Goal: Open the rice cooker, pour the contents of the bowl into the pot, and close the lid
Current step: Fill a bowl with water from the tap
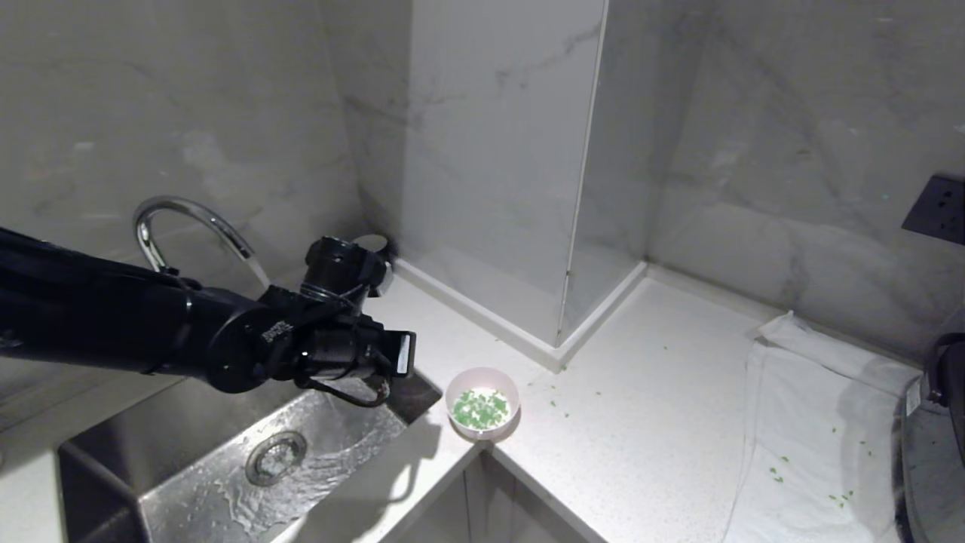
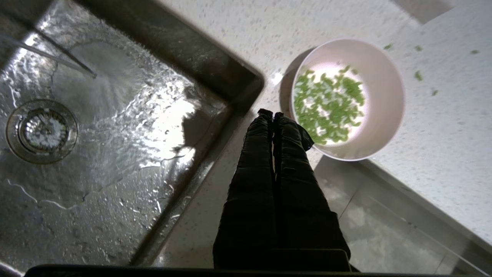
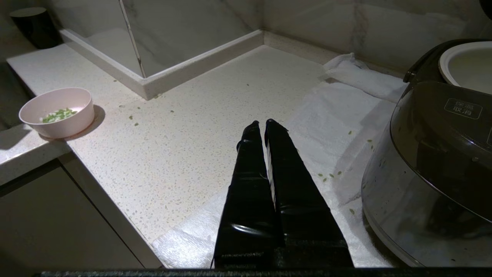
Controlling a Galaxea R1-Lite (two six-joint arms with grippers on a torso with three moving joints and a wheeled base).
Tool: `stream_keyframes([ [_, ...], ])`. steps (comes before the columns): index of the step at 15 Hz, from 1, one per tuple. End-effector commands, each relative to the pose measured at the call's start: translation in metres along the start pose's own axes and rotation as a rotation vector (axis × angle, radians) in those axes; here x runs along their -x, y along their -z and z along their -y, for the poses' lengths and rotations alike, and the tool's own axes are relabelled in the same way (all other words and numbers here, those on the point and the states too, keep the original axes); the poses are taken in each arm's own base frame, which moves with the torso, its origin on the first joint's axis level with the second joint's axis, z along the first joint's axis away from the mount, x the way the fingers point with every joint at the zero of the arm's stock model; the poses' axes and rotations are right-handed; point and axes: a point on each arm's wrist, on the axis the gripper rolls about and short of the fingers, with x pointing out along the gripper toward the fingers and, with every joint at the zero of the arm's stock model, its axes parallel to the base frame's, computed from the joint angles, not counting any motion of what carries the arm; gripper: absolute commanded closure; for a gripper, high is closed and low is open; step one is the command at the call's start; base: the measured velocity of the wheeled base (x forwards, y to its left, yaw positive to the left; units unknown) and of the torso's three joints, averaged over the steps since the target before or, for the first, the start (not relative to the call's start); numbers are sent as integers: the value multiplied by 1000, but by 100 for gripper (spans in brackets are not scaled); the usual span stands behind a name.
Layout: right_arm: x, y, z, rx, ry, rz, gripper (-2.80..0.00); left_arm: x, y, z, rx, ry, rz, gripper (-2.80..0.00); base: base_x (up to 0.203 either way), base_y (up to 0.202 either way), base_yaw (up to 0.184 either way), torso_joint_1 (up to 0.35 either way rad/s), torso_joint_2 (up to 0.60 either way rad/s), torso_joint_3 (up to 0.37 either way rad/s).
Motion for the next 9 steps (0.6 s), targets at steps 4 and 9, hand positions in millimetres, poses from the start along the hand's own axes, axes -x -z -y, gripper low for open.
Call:
stream_keyframes([
  [4,0,0,0,1,-1,0,0,-36,12,5,-8,-15,-123,0,0,0,0,0,0,0],
  [9,0,0,0,1,-1,0,0,-56,8,9,15,-21,-123,-280,0,0,0,0,0,0],
])
